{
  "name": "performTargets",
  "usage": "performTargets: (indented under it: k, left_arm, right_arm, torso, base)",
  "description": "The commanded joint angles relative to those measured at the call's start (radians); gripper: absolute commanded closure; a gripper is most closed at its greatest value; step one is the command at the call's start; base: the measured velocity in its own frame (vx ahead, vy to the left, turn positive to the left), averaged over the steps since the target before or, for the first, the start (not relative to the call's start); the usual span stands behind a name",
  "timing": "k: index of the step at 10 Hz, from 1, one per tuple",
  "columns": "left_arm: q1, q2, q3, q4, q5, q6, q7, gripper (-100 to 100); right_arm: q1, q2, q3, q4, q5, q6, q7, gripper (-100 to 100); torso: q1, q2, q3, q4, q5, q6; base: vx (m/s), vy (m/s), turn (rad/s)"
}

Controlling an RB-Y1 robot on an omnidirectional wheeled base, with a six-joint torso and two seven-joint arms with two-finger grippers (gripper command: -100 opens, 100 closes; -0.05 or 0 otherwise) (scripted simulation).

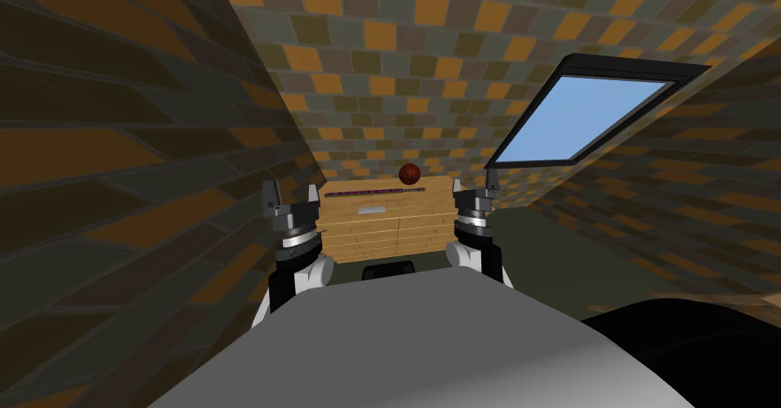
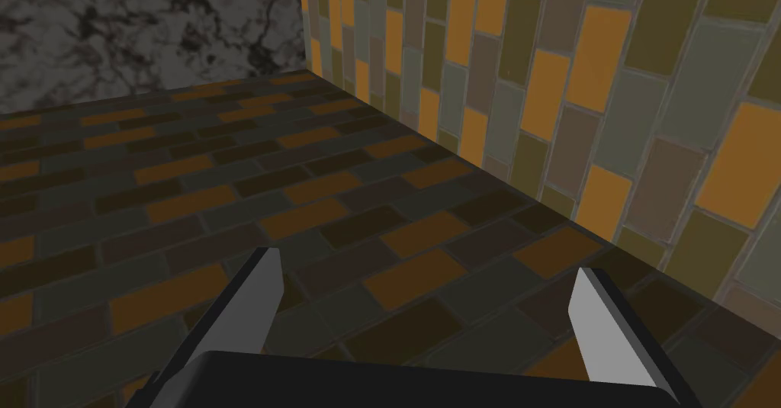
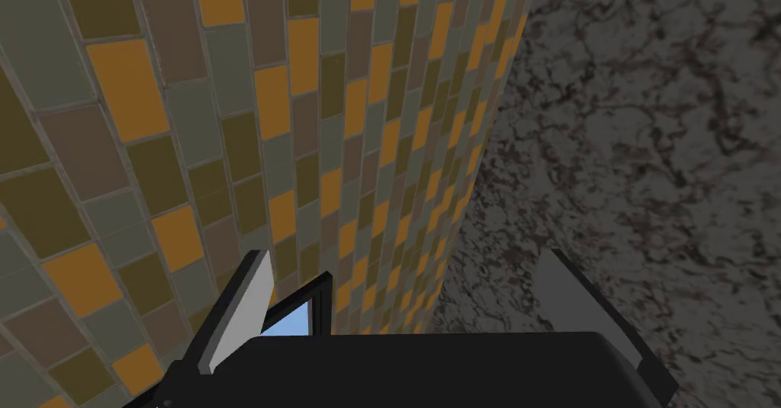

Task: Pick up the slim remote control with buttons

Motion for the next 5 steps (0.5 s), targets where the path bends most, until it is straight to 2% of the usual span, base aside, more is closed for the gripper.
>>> performTargets:
  k: [1,2,4,5]
  left_arm:
    - [-0.023,0.047,0.015,0.012,0.019,0.050,-0.004,-100]
    - [-0.023,0.047,0.015,0.012,0.019,0.052,-0.004,-100]
    - [-0.058,0.090,0.036,0.029,0.046,0.111,-0.009,-100]
    - [-0.058,0.090,0.036,0.029,0.046,0.127,-0.009,-100]
  right_arm:
    - [0.000,0.000,0.000,0.000,0.000,0.000,0.000,0]
    - [0.000,0.000,0.000,0.000,0.000,0.000,0.000,0]
    - [0.000,0.000,0.000,0.000,0.000,0.000,0.000,0]
    - [0.000,0.000,0.000,0.000,0.000,0.000,0.000,0]
  torso:
    - [0.000,0.000,0.000,0.000,0.000,0.000]
    - [-0.003,0.000,0.000,0.000,0.000,0.000]
    - [-0.005,0.001,0.001,0.000,-0.001,0.000]
    - [-0.007,0.002,0.001,0.000,-0.001,0.000]
  base:
    - [-0.004,-0.053,0.068]
    - [-0.018,-0.087,0.053]
    - [-0.029,-0.097,0.068]
    - [-0.010,-0.081,0.036]
